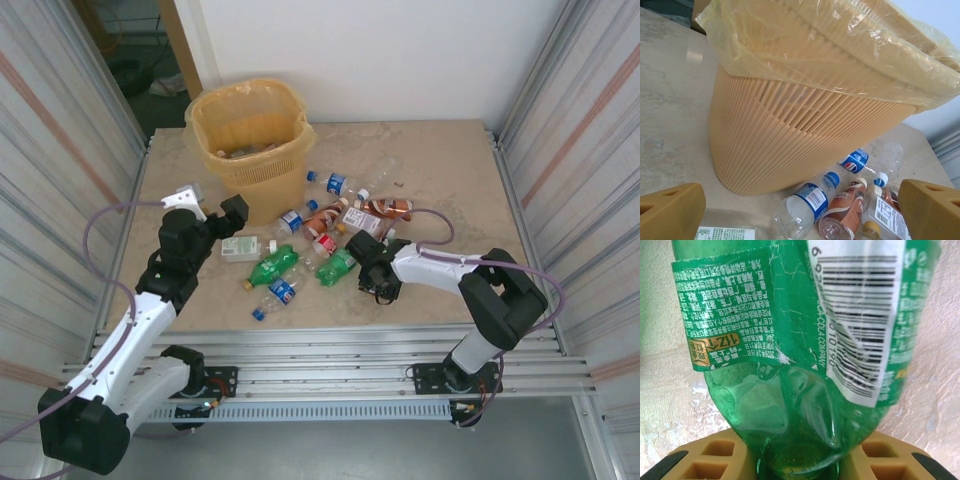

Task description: Put the plastic bottles in the bin

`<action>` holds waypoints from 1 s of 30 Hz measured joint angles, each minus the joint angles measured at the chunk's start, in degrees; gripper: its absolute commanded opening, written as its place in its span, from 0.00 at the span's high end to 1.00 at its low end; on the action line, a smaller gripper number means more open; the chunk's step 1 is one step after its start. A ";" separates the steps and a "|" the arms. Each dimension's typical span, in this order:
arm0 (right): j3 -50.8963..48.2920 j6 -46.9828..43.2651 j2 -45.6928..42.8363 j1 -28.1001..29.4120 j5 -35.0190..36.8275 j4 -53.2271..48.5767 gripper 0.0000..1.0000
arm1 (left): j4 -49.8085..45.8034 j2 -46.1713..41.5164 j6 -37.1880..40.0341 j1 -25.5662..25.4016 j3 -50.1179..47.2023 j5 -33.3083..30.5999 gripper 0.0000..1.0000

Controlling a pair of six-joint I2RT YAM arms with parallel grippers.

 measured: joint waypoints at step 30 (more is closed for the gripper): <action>-2.19 -24.70 -26.67 6.99 13.07 19.26 1.00 | -0.20 7.82 6.58 -6.36 10.84 16.92 0.01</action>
